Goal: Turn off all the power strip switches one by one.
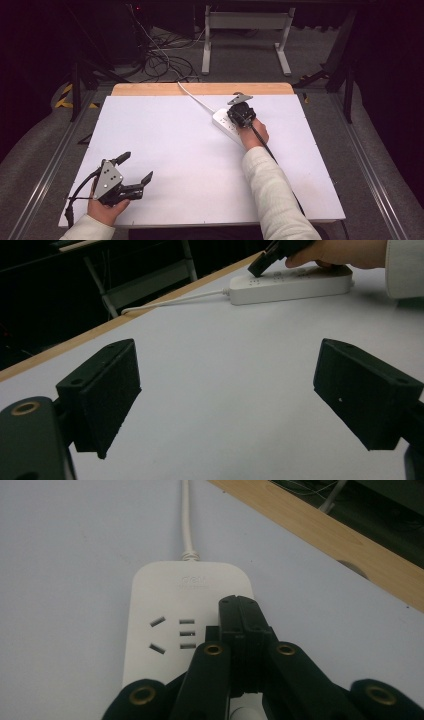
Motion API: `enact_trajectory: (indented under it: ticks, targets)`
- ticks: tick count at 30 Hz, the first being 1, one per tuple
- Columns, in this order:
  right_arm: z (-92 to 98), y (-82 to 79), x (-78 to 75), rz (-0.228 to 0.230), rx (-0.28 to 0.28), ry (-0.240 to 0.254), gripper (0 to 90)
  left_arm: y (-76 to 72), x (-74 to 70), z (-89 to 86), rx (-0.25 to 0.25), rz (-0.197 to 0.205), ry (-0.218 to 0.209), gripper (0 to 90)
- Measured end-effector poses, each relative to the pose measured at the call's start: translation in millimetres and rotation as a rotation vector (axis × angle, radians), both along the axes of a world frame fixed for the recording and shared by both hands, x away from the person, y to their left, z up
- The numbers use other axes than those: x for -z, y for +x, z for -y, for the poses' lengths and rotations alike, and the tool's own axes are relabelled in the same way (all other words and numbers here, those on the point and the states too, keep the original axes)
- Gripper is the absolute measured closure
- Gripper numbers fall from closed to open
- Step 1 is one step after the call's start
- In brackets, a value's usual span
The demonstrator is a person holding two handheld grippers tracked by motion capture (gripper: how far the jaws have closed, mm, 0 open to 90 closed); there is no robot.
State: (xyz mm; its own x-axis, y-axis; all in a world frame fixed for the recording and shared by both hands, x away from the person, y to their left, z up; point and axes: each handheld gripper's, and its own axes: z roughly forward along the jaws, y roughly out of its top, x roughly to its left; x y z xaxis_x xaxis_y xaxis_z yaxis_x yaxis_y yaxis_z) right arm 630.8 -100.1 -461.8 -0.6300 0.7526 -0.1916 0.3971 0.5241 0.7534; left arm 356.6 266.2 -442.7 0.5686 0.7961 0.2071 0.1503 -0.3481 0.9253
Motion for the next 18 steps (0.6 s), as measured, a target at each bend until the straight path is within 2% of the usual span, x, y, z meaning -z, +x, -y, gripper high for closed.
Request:
enact_trajectory:
  ticks: [18]
  targets:
    - [-2.5, -0.2, 0.9, 0.009, 0.001, -0.025, 90.0, -0.4, -0.2, -0.7, -0.004, -0.001, -0.009, 12.2]
